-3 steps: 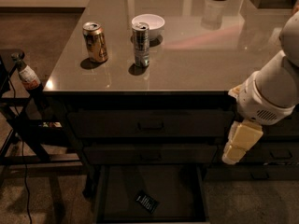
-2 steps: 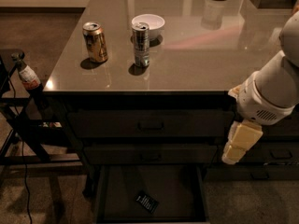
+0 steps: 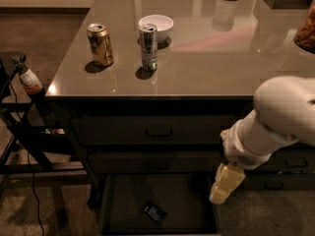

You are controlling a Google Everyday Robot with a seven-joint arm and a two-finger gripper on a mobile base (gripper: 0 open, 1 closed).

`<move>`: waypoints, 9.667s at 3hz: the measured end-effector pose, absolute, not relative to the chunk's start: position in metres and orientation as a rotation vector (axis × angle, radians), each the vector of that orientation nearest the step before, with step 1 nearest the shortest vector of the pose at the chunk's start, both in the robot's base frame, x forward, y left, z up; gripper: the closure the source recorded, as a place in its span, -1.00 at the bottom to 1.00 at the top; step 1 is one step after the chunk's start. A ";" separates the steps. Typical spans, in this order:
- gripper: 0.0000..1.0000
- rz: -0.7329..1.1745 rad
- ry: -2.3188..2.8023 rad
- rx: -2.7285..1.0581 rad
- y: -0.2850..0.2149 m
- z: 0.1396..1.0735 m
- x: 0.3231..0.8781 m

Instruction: Pick rxbar blueberry from bottom drawer and place on counter

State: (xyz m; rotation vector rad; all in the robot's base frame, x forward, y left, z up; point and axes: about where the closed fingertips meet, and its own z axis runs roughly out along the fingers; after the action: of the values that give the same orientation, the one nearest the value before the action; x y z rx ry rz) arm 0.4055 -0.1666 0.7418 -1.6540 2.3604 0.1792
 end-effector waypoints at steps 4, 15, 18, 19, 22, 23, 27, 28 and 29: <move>-1.00 0.356 2.508 -1.482 -0.144 0.611 0.400; -1.00 0.723 2.502 -1.051 -0.063 0.283 0.440; -1.00 0.703 2.436 -1.061 -0.015 0.231 0.453; -1.00 0.703 2.436 -1.061 -0.014 0.231 0.453; -1.00 0.677 2.374 -0.987 0.011 0.195 0.475; -1.00 0.625 2.388 -0.987 0.017 0.182 0.472; -1.00 0.534 2.411 -0.926 0.019 0.121 0.482; -1.00 0.544 2.407 -0.927 0.020 0.114 0.483; -0.61 0.544 2.407 -0.927 0.020 0.114 0.483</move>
Offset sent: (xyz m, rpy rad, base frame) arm -0.0039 0.0148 -0.0387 0.0180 0.0605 -0.0191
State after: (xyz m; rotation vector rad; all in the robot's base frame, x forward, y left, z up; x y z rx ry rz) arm 0.4830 0.0197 0.1142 -0.9267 2.4068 0.5442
